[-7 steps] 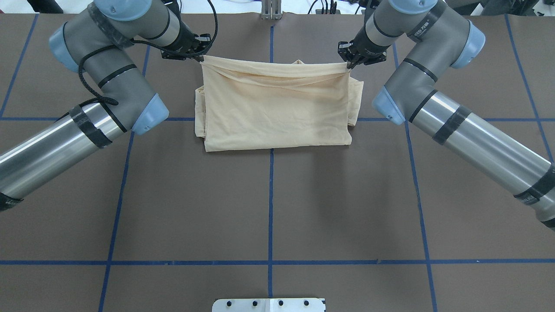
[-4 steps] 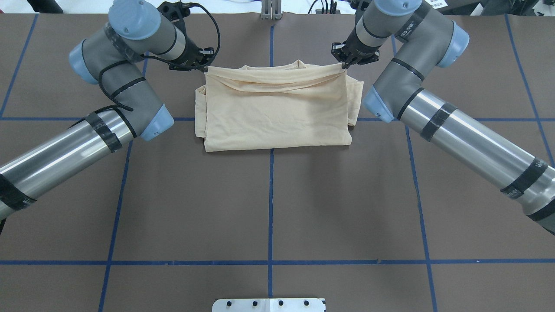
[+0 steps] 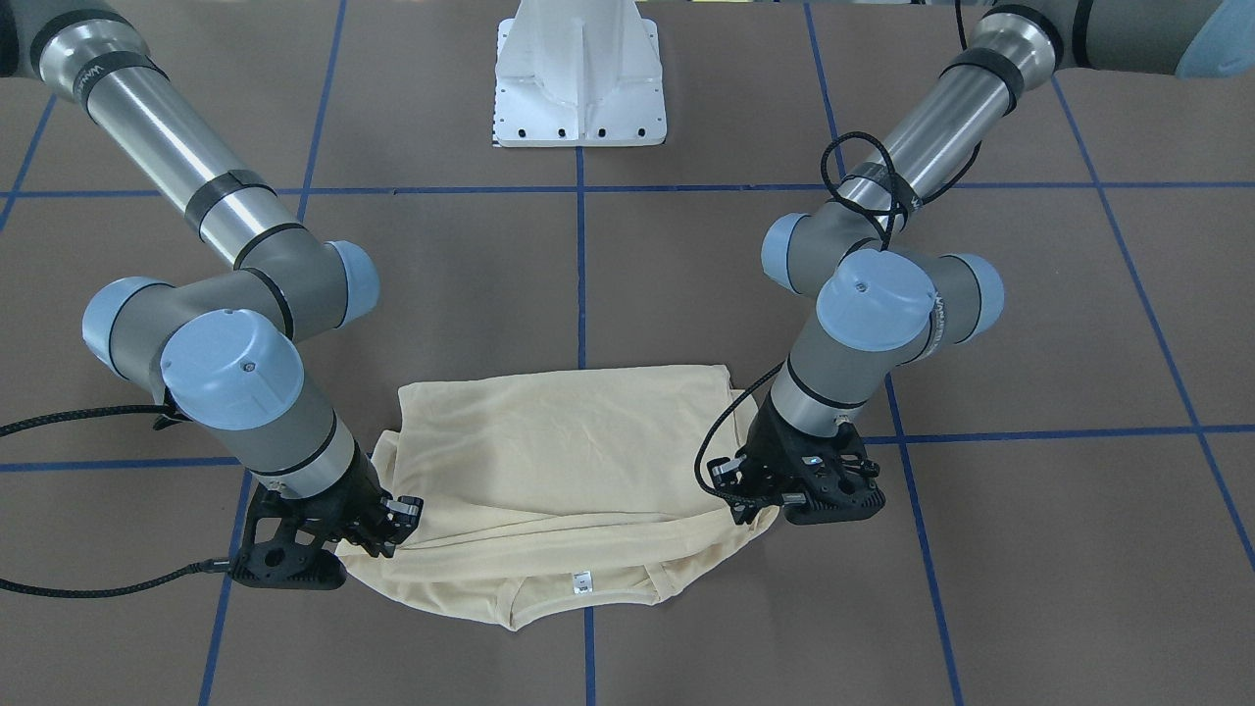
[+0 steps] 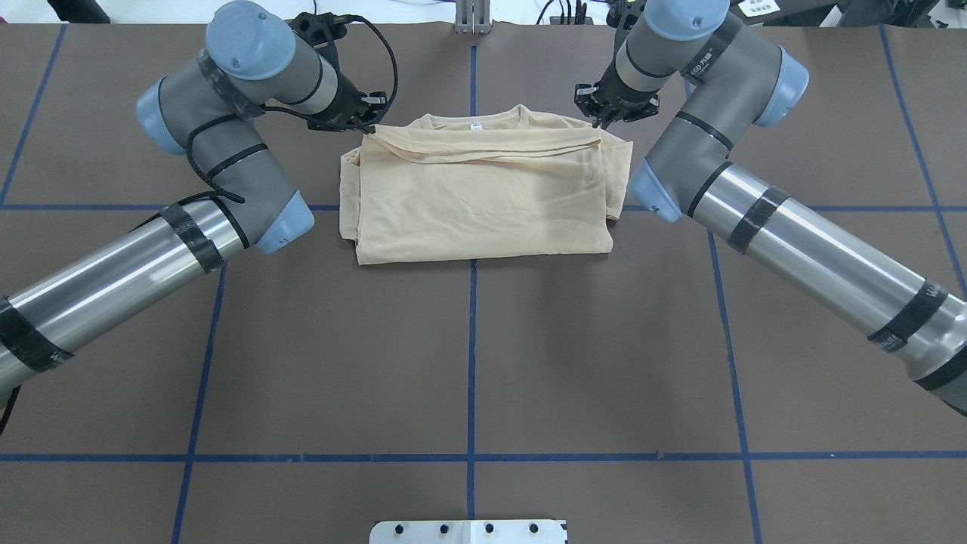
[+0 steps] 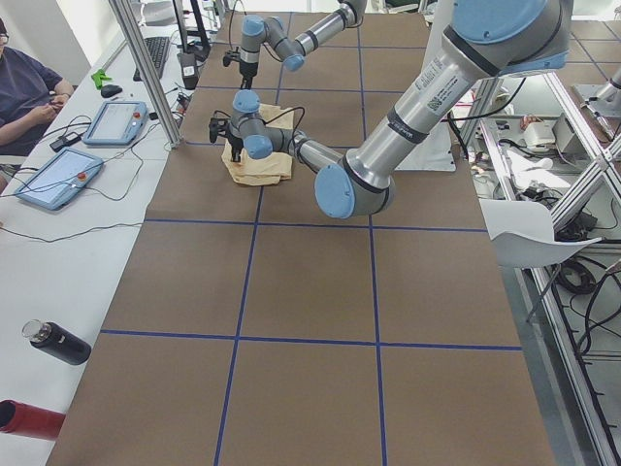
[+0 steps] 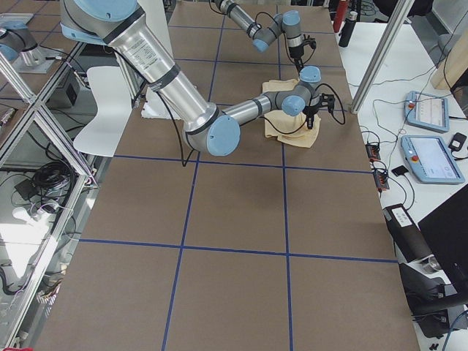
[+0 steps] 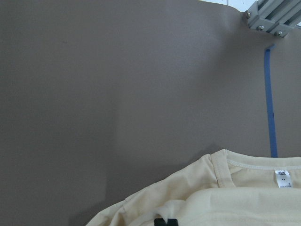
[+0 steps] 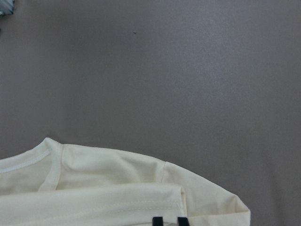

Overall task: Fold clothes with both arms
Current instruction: 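Lower the right gripper onto the folded shirt's side edge and grasp it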

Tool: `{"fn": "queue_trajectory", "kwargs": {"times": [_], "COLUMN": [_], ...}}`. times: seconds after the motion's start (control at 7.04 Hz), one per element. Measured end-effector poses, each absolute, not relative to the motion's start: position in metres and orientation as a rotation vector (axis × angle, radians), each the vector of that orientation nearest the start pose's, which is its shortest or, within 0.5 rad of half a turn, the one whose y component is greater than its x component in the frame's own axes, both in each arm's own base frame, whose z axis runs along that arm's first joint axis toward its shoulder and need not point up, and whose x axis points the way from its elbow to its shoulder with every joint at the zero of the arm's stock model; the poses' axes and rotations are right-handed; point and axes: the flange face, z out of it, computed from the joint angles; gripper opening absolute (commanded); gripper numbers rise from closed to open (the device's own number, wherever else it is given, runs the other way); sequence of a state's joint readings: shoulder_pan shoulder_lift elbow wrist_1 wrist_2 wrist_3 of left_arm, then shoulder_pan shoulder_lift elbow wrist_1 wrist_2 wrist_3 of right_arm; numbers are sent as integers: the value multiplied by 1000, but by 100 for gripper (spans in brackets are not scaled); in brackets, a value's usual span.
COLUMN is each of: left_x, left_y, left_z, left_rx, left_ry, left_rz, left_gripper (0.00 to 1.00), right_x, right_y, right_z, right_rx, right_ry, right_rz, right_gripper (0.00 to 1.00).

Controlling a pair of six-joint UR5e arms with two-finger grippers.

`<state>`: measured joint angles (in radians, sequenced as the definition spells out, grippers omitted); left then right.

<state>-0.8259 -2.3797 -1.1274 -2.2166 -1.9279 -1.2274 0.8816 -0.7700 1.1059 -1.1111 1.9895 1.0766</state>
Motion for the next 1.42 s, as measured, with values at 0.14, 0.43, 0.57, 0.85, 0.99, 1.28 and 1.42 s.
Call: {"fn": "queue_trajectory", "kwargs": {"times": [0.14, 0.43, 0.57, 0.85, 0.99, 1.28, 1.42], "left_x": [467, 442, 433, 416, 411, 402, 400], "left_y": [-664, -678, -676, -659, -653, -643, -640], "left_z": [281, 283, 279, 278, 274, 255, 251], "left_rx": [284, 292, 288, 289, 290, 288, 287], "left_ry": [1011, 990, 980, 978, 979, 977, 976], "left_rz": [-265, -293, -301, -303, -304, -307, -307], "left_gripper": [98, 99, 99, 99, 99, 99, 99], "right_x": [-442, -433, -426, -428, -443, -479, -489], "right_y": [-684, -674, -655, -599, -575, -542, -534], "right_z": [322, 318, 320, 328, 330, 349, 356], "right_rx": [201, 215, 197, 134, 99, 87, 89], "right_ry": [-855, -880, -914, -969, -975, -935, -917], "right_rz": [186, 144, 124, 131, 152, 154, 149], "right_gripper": [100, 100, 100, 98, 95, 94, 94]}}
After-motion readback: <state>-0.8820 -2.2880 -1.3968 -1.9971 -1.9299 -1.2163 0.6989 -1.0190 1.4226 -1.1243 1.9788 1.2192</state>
